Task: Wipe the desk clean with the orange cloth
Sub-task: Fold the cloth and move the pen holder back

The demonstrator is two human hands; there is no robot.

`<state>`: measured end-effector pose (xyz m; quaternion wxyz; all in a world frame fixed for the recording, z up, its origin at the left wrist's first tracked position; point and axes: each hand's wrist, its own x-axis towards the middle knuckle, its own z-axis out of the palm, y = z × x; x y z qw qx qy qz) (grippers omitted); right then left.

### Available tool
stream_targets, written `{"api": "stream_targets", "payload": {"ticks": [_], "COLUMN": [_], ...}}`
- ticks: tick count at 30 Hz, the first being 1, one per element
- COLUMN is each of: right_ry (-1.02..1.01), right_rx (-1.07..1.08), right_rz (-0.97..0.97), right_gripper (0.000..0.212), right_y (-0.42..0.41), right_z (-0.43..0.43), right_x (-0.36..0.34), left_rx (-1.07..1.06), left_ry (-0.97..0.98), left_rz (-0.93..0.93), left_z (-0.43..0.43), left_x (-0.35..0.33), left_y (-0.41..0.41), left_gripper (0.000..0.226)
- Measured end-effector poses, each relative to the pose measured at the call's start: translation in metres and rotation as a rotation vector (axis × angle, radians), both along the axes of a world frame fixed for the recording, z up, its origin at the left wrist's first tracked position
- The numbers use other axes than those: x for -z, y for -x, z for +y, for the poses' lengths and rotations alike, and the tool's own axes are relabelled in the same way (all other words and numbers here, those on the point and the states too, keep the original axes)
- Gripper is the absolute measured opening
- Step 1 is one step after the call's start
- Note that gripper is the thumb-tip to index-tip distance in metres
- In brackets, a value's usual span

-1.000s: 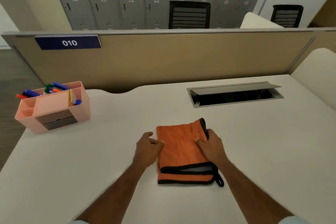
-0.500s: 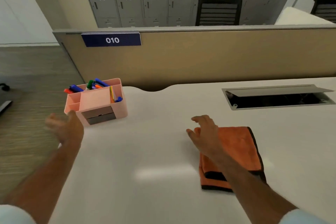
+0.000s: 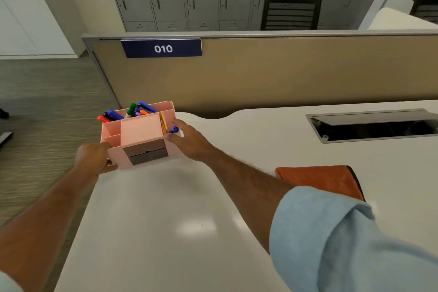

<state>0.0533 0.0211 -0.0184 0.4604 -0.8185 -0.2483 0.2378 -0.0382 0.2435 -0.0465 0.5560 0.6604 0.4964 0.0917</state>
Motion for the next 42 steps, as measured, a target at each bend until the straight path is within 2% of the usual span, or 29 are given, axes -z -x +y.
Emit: {"api": "stream_targets", "payload": {"ticks": [4, 7, 9, 12, 18, 23, 32, 36, 38, 40, 42], "right_ry": [0.063, 0.023, -0.004, -0.04, 0.052, 0.055, 0.121, 0.135, 0.152, 0.22, 0.264], "right_rx": [0.005, 0.047, 0.062, 0.093, 0.234, 0.329, 0.414, 0.381, 0.336, 0.31, 0.374], "right_rz": [0.034, 0.012, 0.005, -0.02, -0.031, -0.006, -0.001, -0.027, -0.033, -0.17, -0.361], "right_gripper": [0.058, 0.045, 0.044, 0.042, 0.013, 0.02, 0.051, 0.042, 0.052, 0.064, 0.068], "right_y": [-0.001, -0.002, -0.005, -0.015, -0.048, -0.072, -0.092, -0.091, -0.091, -0.089, -0.084], "right_z": [0.017, 0.014, 0.005, -0.021, -0.099, -0.154, -0.2, -0.207, -0.209, -0.214, -0.226], "right_x": [0.005, 0.006, 0.004, 0.0, -0.012, -0.016, 0.009, 0.013, 0.014, 0.016, 0.02], "left_rx": [0.027, 0.036, 0.06, 0.12, 0.273, 0.309, 0.34, 0.336, 0.348, 0.349, 0.28], "left_ry": [-0.058, -0.059, -0.051, -0.033, -0.057, -0.032, -0.036, -0.026, -0.025, -0.005, -0.052], "left_rz": [0.06, 0.051, 0.025, -0.011, -0.047, -0.06, -0.028, -0.021, -0.028, -0.041, -0.041], "left_z": [0.003, -0.003, -0.011, -0.033, -0.107, -0.168, -0.219, -0.227, -0.228, -0.23, -0.238], "left_x": [-0.004, -0.004, -0.003, -0.002, -0.02, -0.02, -0.012, -0.01, -0.009, -0.006, 0.0], "left_y": [-0.005, -0.01, -0.013, -0.026, -0.073, -0.107, -0.136, -0.135, -0.132, -0.128, -0.119], "left_gripper": [0.034, 0.034, 0.035, 0.038, 0.038, 0.037, 0.035, 0.035, 0.037, 0.039, 0.048]}}
